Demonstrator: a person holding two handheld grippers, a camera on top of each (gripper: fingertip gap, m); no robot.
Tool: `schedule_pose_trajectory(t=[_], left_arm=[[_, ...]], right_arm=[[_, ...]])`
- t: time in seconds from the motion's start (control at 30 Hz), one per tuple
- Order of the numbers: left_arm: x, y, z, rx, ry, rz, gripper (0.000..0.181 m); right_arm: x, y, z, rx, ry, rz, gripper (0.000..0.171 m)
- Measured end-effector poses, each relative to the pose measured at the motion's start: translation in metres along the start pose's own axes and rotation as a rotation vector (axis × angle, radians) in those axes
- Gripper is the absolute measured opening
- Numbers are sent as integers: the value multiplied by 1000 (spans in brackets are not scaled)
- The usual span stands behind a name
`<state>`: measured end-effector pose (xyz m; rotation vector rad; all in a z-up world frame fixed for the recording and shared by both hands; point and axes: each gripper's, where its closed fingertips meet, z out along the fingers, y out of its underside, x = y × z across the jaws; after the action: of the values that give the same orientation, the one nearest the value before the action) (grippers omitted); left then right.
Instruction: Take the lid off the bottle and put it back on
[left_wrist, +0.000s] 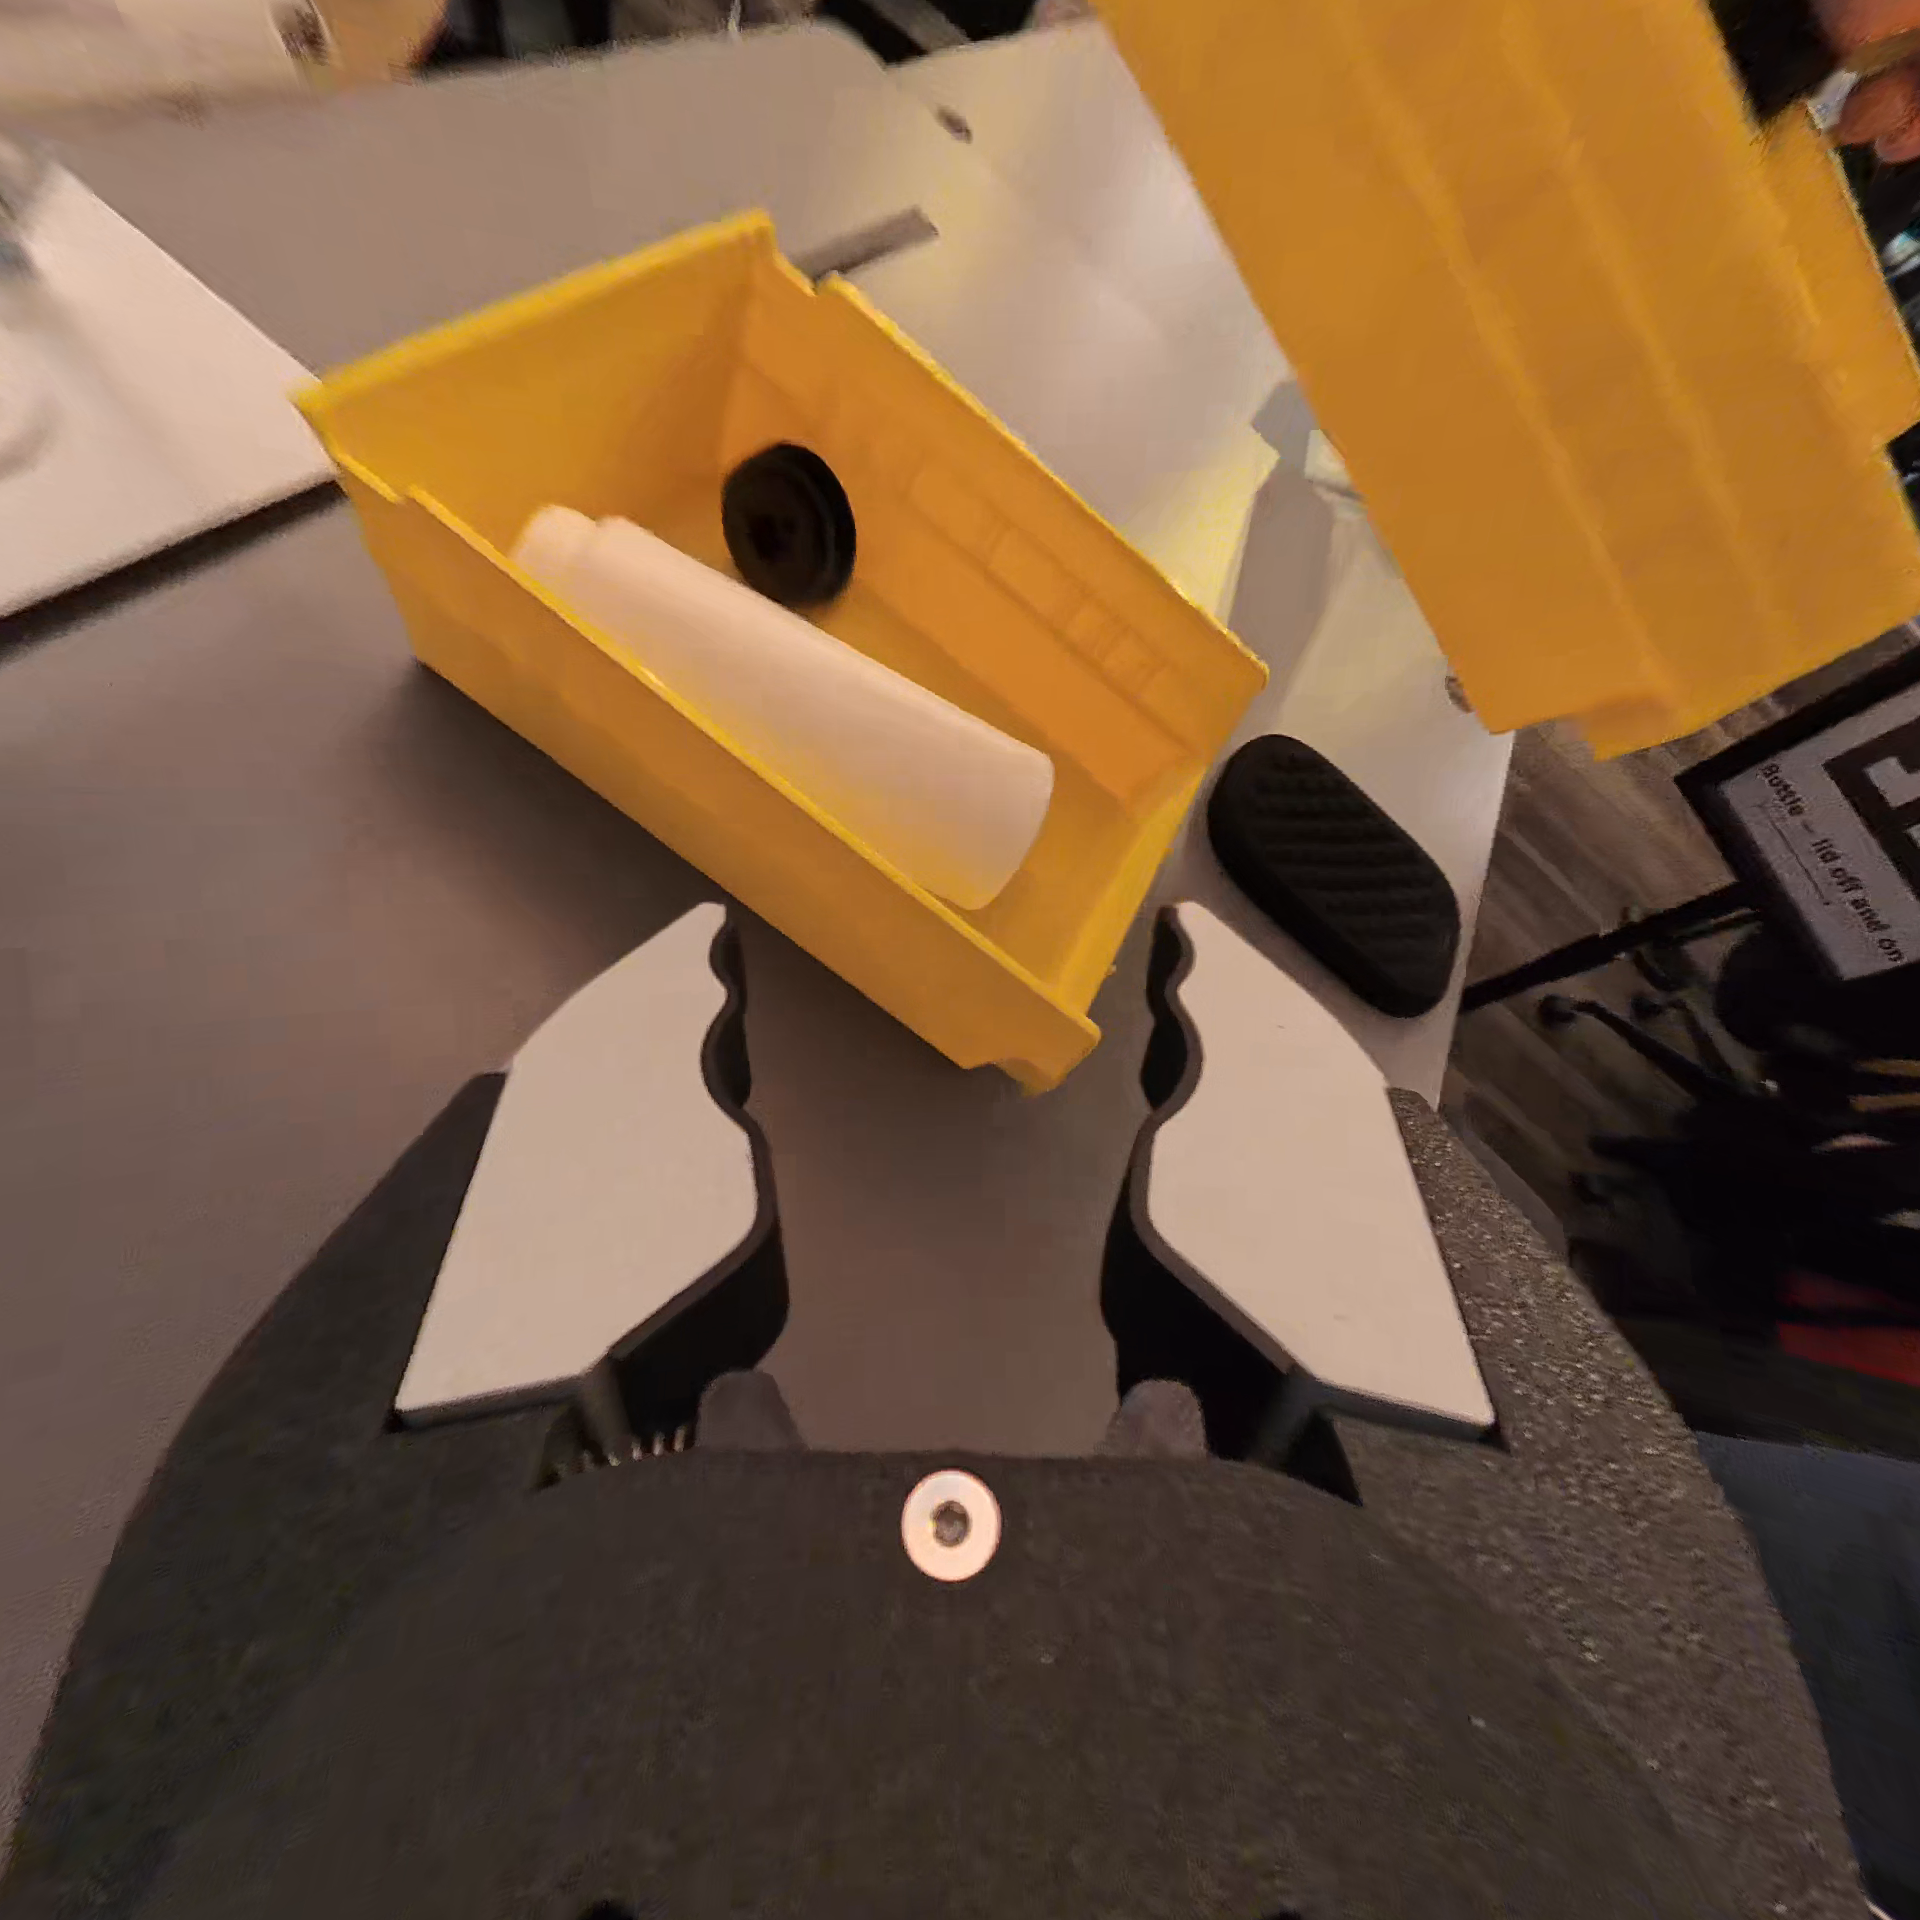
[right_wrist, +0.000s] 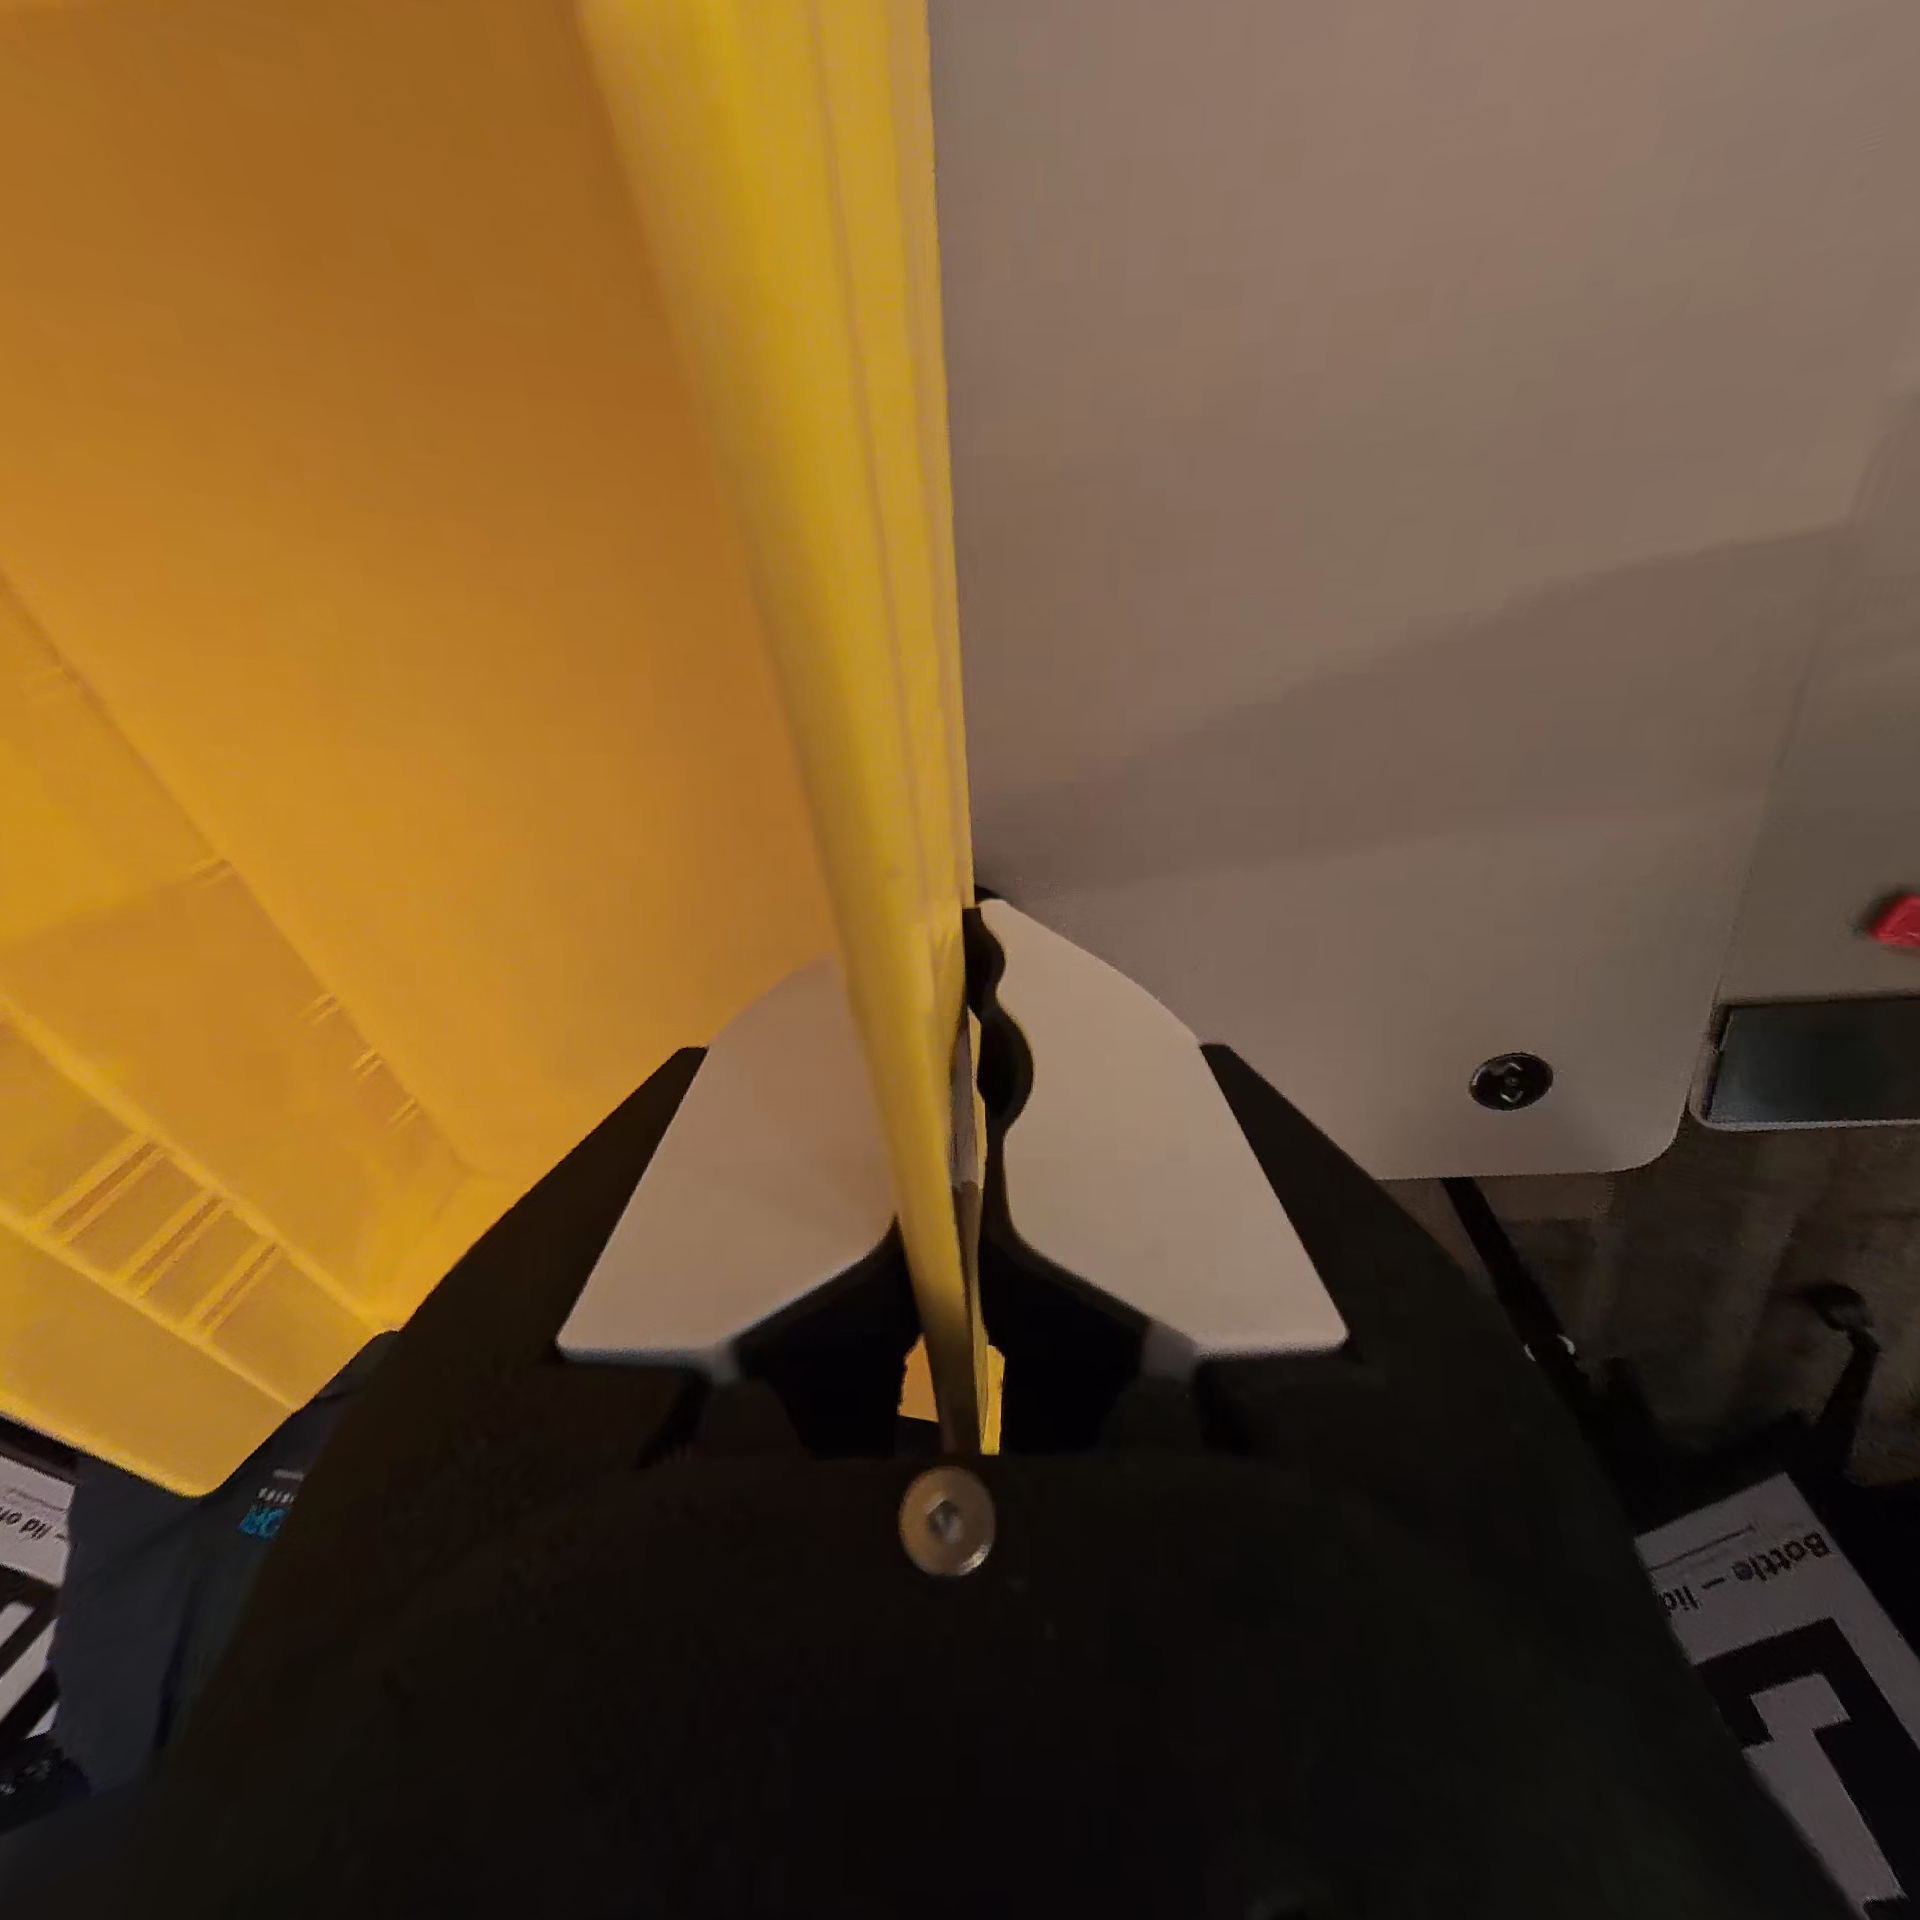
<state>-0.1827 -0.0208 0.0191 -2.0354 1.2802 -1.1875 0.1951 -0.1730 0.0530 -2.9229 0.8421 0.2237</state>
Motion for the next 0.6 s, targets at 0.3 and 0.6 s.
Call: schedule_pose_trajectory(t=[0.3, 0.6], left_arm=[[-30, -1, 70, -170, -44, -206, 73], [-56, 22, 101, -578, -314, -204, 73]], right_arm=[[109, 20, 53, -56, -39, 119, 5], [137, 18, 102, -98, -72, 121, 4]])
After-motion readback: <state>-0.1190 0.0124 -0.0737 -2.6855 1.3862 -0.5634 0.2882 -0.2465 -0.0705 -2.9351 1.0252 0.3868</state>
